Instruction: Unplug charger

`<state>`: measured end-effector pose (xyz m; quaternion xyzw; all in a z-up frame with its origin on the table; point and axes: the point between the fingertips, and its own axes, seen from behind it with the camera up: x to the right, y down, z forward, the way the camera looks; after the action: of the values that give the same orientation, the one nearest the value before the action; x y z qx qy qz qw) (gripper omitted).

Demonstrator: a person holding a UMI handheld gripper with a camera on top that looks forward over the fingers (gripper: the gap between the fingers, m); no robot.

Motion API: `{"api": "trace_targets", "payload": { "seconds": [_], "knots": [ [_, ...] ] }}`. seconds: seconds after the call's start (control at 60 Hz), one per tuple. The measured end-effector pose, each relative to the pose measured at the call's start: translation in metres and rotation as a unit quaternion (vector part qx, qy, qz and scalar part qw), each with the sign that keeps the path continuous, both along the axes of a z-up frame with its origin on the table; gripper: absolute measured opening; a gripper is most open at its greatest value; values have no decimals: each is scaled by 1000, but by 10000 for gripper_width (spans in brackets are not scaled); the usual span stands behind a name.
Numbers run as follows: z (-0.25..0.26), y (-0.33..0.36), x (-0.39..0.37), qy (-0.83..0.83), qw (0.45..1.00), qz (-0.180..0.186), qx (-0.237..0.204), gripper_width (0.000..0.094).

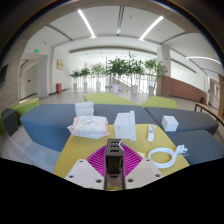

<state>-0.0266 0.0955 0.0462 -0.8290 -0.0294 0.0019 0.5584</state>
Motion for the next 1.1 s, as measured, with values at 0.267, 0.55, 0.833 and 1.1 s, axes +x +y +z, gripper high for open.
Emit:
{"api": "trace_targets", "payload": {
  "seconds": [0.267,0.55,0.833,1.1],
  "knots": [
    [2,1,2,1,1000,-22,6,57],
    [194,-18,25,-18,988,-9,155,56],
    [57,-38,121,-17,997,-62,-39,60],
    [-51,-61,159,-1,983,-93,-159,88]
  ]
}}
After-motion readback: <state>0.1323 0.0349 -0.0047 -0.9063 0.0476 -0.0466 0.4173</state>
